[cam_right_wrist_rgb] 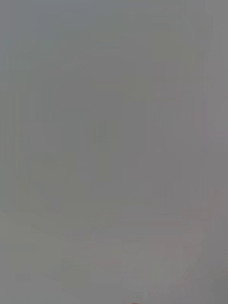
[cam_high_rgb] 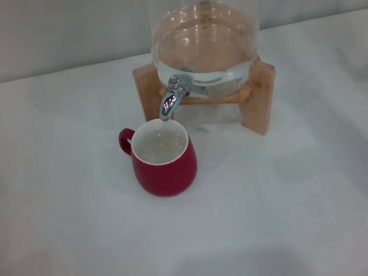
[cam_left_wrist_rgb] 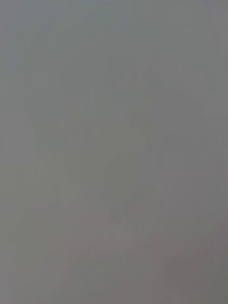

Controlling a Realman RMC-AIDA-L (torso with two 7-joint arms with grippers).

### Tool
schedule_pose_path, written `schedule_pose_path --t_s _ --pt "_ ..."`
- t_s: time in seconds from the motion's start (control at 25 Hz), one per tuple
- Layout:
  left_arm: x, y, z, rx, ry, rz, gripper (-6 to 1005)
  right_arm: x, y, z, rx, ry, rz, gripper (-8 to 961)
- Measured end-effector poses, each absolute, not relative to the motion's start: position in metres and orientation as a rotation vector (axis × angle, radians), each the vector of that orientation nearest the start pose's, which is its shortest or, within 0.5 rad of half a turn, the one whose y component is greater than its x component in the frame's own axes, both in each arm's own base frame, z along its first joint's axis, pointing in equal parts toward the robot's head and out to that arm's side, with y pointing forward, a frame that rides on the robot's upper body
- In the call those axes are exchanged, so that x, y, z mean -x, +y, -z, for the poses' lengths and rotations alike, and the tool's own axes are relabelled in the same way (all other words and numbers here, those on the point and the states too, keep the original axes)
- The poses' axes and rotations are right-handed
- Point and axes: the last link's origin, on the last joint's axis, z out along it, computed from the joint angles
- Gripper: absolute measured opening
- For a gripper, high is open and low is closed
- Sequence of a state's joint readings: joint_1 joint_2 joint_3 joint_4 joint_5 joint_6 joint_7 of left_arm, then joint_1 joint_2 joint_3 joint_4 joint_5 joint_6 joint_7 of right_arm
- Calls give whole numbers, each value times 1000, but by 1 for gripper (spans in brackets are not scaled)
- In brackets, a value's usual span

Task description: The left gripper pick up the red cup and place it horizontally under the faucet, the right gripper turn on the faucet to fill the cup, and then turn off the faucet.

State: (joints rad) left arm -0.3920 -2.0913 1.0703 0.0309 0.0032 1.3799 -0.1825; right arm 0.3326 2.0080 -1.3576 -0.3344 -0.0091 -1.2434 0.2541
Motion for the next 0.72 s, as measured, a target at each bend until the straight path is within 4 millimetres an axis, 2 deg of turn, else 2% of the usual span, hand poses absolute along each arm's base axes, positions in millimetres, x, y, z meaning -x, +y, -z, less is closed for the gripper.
schedule_pose_path --t_s 0.72 --pt "379 296 -55 1168 -540 671 515 -353 334 -93 1340 401 -774 870"
